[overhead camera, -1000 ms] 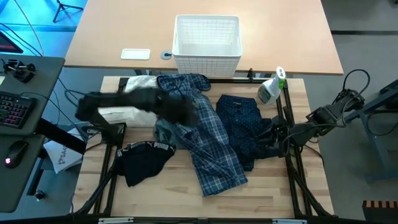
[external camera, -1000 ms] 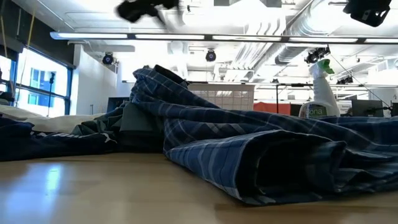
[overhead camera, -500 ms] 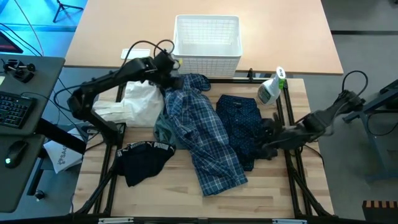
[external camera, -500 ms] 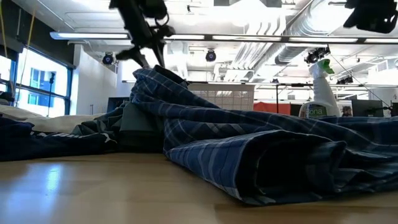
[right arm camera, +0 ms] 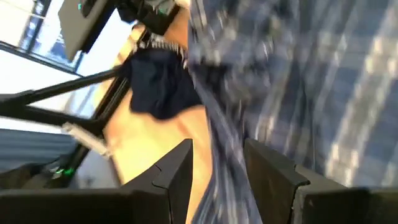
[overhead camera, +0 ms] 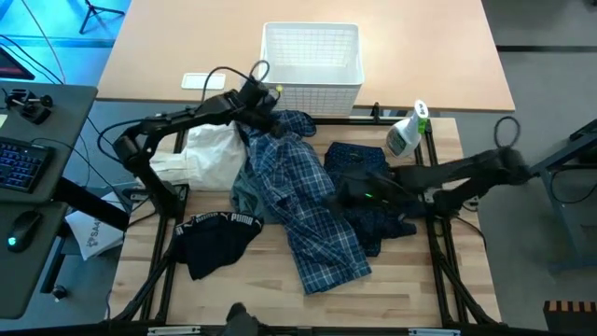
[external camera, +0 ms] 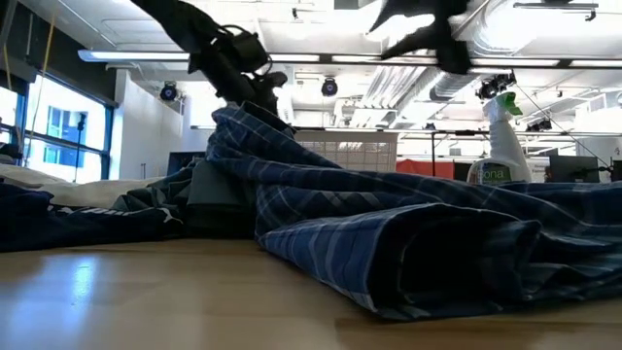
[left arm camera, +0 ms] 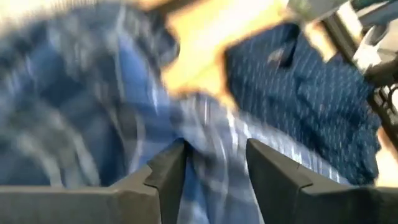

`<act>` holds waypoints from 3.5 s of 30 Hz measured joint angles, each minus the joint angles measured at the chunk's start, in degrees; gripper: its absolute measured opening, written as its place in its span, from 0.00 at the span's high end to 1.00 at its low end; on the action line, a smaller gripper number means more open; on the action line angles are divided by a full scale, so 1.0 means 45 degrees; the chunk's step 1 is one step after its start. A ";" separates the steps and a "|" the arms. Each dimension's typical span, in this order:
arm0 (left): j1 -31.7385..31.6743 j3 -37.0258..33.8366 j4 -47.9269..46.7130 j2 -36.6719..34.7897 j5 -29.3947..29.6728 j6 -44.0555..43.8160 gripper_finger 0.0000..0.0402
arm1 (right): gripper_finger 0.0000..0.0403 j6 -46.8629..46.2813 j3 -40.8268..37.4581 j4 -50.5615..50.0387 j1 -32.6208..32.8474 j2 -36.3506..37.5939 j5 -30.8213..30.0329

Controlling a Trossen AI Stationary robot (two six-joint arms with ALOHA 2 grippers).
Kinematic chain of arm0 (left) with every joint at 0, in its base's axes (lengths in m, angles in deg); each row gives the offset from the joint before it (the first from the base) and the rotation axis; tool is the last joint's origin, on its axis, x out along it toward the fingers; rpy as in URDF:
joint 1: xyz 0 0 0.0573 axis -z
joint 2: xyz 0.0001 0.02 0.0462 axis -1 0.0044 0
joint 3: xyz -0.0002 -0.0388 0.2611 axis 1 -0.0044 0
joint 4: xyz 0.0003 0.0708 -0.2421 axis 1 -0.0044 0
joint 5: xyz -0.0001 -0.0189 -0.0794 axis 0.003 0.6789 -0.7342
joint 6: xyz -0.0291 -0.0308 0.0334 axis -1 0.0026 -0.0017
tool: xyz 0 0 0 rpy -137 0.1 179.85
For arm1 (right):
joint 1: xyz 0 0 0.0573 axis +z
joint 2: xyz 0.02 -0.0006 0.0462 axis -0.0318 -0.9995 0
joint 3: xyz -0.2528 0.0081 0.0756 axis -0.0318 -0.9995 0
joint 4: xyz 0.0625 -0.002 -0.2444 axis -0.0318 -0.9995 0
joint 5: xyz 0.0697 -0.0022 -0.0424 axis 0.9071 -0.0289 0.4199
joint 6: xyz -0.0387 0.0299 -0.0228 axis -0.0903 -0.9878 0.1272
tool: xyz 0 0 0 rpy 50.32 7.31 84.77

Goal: Fold Laundry from Bin
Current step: Fold the checkered blue polo

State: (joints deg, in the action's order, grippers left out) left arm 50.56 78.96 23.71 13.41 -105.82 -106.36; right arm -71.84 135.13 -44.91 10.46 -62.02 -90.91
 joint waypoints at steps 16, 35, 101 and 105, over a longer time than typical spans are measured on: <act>-0.1398 0.2067 -0.3278 -0.1452 0.1791 0.4745 0.68 | 0.41 0.1959 0.9464 -0.2006 -0.2562 -0.8229 0.0845; -0.1707 0.2068 -0.4643 -0.1511 0.1922 0.5168 0.68 | 0.95 0.4880 1.1504 -0.6199 -0.3613 -0.8645 0.3442; -0.1660 0.2056 -0.4458 -0.1169 0.4044 0.6750 0.68 | 1.00 0.5069 0.6782 -0.8667 -0.3980 -0.6221 0.2410; -0.1683 0.2054 -0.4749 -0.1273 0.4095 0.7377 0.68 | 0.99 0.4553 0.6994 -0.8589 -0.4003 -0.5759 0.2331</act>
State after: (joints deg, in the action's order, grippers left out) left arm 42.98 88.20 2.35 7.68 -87.40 -73.16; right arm -51.35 166.60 -83.56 -7.56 -87.93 -80.42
